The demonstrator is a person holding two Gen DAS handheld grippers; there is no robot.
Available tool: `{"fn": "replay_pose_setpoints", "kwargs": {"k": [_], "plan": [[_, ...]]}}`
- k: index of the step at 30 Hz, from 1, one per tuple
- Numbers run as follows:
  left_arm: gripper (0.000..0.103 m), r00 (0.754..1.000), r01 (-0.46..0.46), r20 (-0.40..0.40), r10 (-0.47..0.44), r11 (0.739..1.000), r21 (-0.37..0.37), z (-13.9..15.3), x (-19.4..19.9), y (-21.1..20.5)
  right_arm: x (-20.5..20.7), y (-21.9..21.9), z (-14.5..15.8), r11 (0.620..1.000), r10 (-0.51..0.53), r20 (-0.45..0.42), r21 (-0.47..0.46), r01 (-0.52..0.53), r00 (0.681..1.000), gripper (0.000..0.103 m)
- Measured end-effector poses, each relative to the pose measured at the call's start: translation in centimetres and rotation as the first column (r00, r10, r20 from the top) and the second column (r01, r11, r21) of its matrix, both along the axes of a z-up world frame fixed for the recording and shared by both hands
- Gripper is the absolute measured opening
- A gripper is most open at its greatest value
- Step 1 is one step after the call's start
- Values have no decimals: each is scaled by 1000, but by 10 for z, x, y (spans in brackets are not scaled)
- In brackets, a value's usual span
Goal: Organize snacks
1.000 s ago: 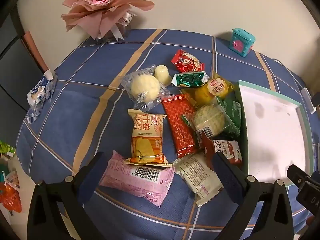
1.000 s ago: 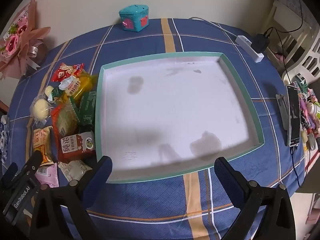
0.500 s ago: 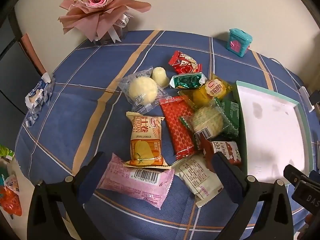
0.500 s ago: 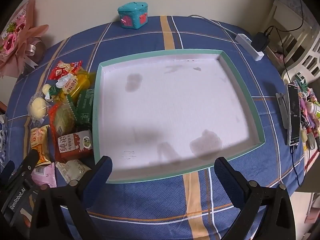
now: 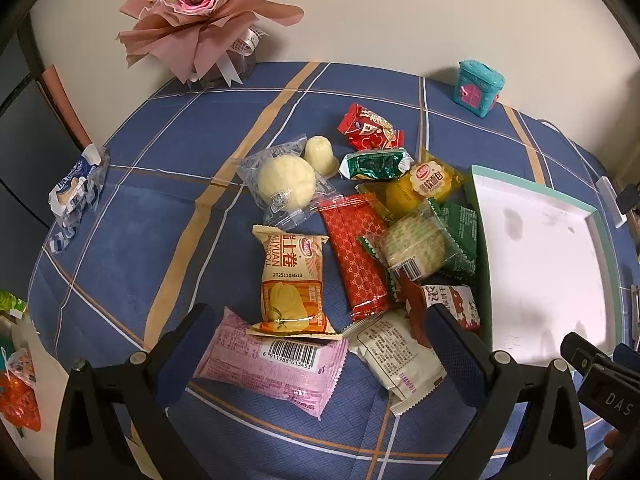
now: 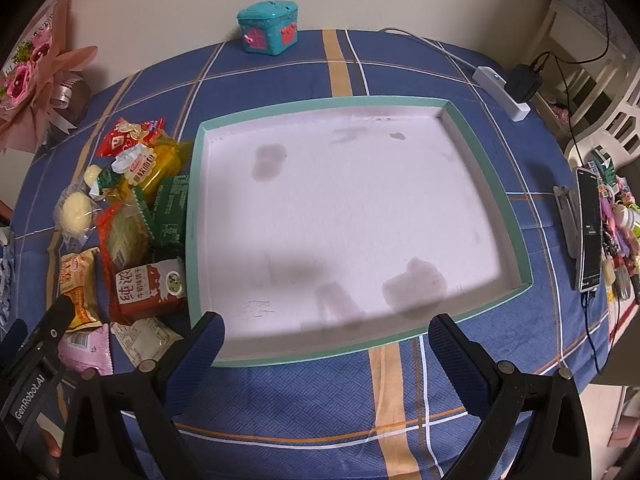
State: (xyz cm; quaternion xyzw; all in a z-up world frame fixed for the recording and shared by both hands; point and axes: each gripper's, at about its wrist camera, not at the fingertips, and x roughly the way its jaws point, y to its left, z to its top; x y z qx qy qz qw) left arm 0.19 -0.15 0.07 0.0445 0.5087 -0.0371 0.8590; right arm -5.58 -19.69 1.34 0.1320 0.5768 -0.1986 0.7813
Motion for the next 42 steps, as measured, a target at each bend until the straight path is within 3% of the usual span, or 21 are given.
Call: {"fn": "replay_pose_setpoints", "kwargs": {"k": [42], "plan": [[103, 999, -37, -20, 37, 999, -16, -1, 2, 9, 0, 1, 5, 1000, 1, 6, 10, -1, 1000, 103]]}}
